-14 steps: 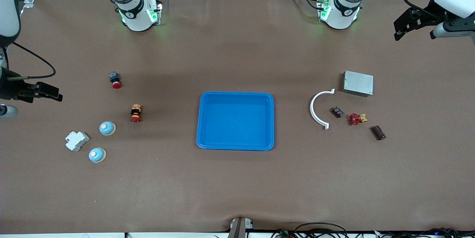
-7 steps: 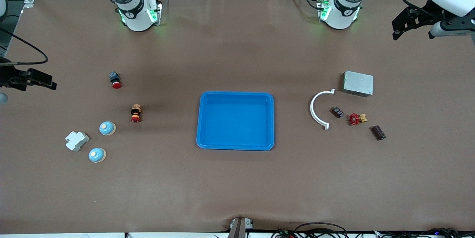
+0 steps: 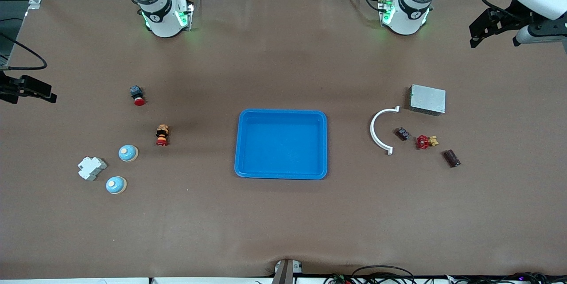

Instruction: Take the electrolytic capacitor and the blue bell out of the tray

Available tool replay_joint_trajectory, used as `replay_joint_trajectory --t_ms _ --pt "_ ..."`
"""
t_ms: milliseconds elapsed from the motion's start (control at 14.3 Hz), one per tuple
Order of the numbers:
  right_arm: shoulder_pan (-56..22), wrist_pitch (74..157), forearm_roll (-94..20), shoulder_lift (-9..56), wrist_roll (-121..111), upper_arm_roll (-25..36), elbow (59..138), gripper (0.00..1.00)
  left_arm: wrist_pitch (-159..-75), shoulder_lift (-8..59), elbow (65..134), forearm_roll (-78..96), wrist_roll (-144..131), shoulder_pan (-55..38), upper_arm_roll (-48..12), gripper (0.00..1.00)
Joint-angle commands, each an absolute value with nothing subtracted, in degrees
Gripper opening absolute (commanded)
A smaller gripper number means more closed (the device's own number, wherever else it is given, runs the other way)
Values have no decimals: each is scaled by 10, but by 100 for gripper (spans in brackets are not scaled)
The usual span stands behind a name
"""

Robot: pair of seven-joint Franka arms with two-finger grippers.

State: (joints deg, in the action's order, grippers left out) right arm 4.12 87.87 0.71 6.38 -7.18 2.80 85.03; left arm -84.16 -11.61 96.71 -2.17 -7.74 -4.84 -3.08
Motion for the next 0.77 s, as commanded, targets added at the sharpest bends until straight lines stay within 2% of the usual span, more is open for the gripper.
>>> replay_joint_trajectory --t_ms 0,210,701 --pt "42 877 24 59 -61 24 843 100 -831 -115 955 -15 -75 -44 -30 100" --pt "44 883 22 57 -61 26 843 100 -831 -101 932 -17 -73 -43 -29 100" --pt "46 890 13 56 -21 25 843 100 -831 -98 931 -17 -72 -35 -29 100"
